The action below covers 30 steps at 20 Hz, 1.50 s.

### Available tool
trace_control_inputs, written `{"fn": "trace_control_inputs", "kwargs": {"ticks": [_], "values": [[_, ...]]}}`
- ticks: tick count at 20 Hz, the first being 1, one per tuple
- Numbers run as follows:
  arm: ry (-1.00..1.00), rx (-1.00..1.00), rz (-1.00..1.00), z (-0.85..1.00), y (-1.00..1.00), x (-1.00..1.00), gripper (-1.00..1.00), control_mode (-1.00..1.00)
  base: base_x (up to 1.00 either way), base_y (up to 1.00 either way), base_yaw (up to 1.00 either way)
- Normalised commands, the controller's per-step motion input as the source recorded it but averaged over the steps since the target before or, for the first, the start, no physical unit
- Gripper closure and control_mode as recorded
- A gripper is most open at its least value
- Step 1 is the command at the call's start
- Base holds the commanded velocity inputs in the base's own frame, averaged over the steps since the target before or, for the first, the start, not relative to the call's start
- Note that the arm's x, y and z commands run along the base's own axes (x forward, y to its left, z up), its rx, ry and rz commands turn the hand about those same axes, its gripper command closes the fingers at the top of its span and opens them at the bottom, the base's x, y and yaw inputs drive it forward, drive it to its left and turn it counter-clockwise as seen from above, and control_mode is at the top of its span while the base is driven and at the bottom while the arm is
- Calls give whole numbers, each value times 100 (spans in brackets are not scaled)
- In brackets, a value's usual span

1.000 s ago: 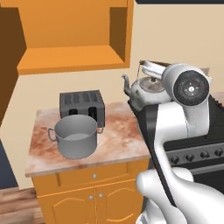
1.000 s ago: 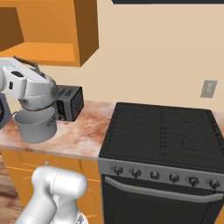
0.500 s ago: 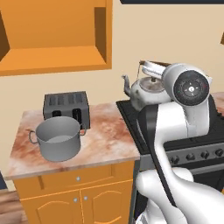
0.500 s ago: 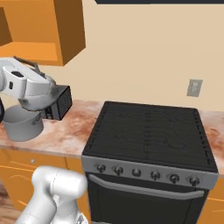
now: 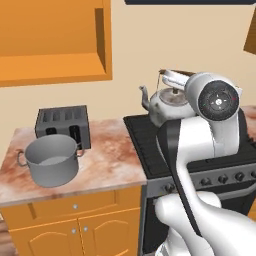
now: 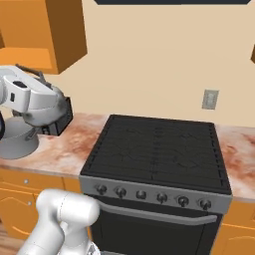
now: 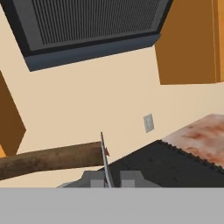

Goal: Pick the kettle from the cabinet and place it on a stove burner. Then pick the pot from the counter and place it on another stove burner. Finally, turn both burners on.

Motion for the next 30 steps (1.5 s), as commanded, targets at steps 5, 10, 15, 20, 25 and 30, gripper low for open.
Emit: {"fn": "trace_control_inputs", "kwargs": {"ticks": [5,10,15,20,25,30], "values": [[0,0,0,0,0,0,100,100,32,-31,4],[0,0,0,0,0,0,100,100,40,-29,5],[0,0,0,0,0,0,100,100,38,-29,6],[0,0,0,0,0,0,100,100,36,-29,6],[0,0,0,0,0,0,100,100,22,-24,4],[-1,0,0,0,-7,10,100,-100,0,0,0]]}}
